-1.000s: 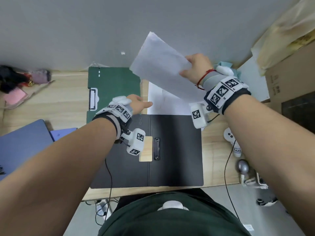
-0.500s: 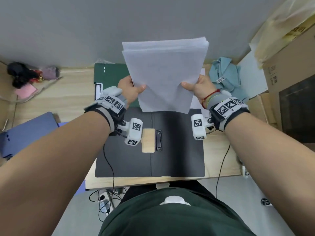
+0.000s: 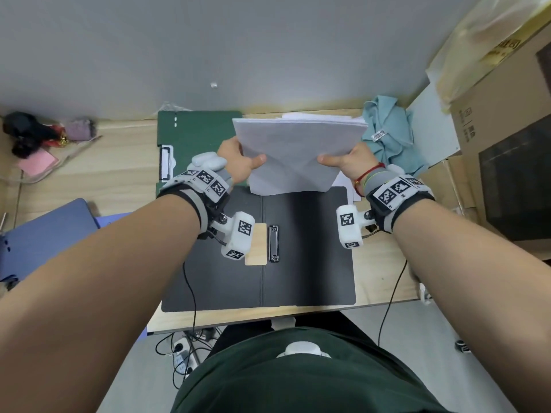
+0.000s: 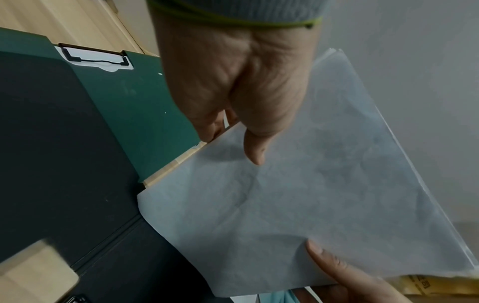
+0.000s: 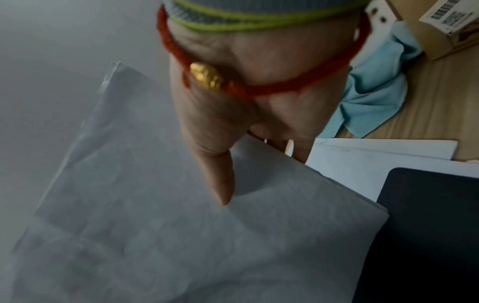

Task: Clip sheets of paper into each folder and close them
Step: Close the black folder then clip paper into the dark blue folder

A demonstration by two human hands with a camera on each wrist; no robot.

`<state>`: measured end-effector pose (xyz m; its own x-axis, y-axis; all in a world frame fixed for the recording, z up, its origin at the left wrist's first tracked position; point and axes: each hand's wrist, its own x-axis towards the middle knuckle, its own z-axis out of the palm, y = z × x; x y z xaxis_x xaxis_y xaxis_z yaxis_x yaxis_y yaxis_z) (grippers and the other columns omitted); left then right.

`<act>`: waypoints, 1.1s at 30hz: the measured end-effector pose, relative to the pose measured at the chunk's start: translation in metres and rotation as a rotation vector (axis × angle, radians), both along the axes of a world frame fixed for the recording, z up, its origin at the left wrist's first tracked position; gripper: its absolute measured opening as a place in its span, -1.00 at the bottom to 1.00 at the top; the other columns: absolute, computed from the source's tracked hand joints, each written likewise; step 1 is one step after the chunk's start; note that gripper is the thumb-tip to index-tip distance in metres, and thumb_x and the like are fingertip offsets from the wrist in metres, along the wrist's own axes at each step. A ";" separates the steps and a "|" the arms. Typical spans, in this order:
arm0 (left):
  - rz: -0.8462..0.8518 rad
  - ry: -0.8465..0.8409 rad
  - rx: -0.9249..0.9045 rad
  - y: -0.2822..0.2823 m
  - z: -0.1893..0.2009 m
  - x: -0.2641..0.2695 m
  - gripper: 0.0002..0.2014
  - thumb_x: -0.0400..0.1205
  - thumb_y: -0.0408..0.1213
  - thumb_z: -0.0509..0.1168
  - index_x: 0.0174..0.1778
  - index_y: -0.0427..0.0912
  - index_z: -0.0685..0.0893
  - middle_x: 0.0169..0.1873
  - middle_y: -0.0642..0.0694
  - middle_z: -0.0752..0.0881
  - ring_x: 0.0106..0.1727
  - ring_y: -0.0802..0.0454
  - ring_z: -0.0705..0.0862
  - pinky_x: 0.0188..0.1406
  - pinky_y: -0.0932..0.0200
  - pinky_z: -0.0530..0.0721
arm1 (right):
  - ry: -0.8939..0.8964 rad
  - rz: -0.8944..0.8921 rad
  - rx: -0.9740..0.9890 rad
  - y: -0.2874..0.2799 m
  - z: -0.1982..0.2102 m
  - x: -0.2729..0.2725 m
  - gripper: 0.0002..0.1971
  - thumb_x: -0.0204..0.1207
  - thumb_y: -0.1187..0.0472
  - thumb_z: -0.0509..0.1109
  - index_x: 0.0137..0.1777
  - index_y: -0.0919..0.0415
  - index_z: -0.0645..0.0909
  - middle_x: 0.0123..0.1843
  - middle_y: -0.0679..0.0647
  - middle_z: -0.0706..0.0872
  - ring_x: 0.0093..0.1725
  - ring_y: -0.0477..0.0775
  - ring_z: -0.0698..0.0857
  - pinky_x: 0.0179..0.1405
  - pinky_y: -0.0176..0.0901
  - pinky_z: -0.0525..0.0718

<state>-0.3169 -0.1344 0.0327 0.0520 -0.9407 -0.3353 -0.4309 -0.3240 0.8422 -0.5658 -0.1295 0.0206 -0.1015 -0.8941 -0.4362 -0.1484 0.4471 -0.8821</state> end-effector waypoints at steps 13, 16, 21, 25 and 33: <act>-0.052 -0.207 0.079 0.001 -0.005 -0.009 -0.65 0.65 -0.36 0.37 0.35 -0.37 0.62 0.30 -0.25 0.71 0.29 -0.20 0.69 0.12 0.19 0.54 | 0.099 0.012 0.064 -0.001 -0.013 -0.005 -0.59 0.40 0.36 0.60 0.26 0.34 0.67 0.18 0.15 0.76 0.08 0.07 0.73 0.17 -0.12 0.66; -0.029 -0.187 0.035 -0.002 -0.006 -0.012 -0.71 0.65 -0.37 0.36 0.27 -0.37 0.66 0.21 -0.26 0.75 0.19 -0.19 0.72 0.06 0.16 0.58 | 0.097 -0.010 0.030 -0.004 -0.011 -0.008 -0.61 0.41 0.39 0.58 0.25 0.35 0.68 0.20 0.20 0.76 0.08 0.10 0.74 0.22 -0.06 0.67; -0.007 -0.154 0.043 -0.002 -0.007 -0.020 -0.73 0.62 -0.38 0.37 0.23 -0.36 0.68 0.15 -0.25 0.77 0.09 -0.17 0.74 0.16 0.03 0.68 | 0.155 0.010 0.032 -0.006 -0.014 -0.022 -0.66 0.38 0.34 0.62 0.16 0.27 0.72 0.12 0.14 0.80 0.12 0.17 0.78 0.27 0.06 0.70; -0.005 -0.158 0.109 0.007 -0.018 -0.029 -0.67 0.59 -0.32 0.41 0.26 -0.33 0.67 0.18 -0.26 0.76 0.18 -0.25 0.74 0.28 -0.17 0.68 | 0.142 0.021 0.048 0.008 -0.023 -0.034 -0.60 0.38 0.37 0.61 0.23 0.30 0.69 0.14 0.14 0.78 0.15 0.15 0.76 0.31 0.06 0.67; 0.049 -0.212 0.101 0.023 -0.028 -0.051 -0.74 0.61 -0.37 0.37 0.20 -0.35 0.69 0.09 -0.27 0.78 0.06 -0.24 0.75 0.12 -0.09 0.72 | 0.155 0.101 0.084 0.018 -0.039 -0.049 -0.63 0.42 0.32 0.59 0.23 0.30 0.68 0.12 0.11 0.77 0.15 0.14 0.76 0.35 0.10 0.64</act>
